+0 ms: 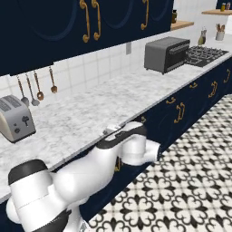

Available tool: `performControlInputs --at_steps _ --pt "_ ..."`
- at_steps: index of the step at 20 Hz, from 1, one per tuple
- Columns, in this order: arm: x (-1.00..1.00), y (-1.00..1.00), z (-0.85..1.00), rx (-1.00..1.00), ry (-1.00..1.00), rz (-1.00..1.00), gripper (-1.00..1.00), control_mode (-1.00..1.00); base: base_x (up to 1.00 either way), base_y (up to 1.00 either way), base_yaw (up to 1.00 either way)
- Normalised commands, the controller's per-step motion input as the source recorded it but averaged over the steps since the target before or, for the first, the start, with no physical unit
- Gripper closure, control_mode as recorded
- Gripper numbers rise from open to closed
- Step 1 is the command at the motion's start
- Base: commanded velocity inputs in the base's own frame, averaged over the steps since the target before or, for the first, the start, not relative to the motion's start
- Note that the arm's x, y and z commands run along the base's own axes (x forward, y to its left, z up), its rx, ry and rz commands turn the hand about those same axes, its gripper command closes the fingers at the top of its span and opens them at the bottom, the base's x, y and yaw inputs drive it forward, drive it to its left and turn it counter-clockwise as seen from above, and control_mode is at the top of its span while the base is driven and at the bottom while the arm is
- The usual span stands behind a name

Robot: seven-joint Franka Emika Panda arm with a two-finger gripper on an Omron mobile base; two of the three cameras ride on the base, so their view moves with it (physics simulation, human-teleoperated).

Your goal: Take a straw from the drawer in front and place it inside the glass cup on the dining counter.

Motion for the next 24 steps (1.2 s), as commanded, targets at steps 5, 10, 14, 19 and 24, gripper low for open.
performControlInputs --at_steps 5,10,14,19,24 --pt "0.00 0.15 -0.52 0.07 -0.13 0.00 -1.00 -1.00 0.00 0.00 0.00" --pt "0.14 0.25 -0.50 0.01 -0.07 0.00 -1.00 -1.00 0.00 0.00 0.00" --pt "0.18 0.30 -0.50 0.00 -0.02 0.00 -1.00 -1.00 0.00 0.00 0.00" --pt "0.24 0.34 -0.38 0.00 0.00 0.00 -1.00 -1.00 0.00 0.00 0.00" --pt "0.24 0.36 -0.32 0.00 0.00 0.00 -1.00 -1.00 0.00 0.00 0.00"
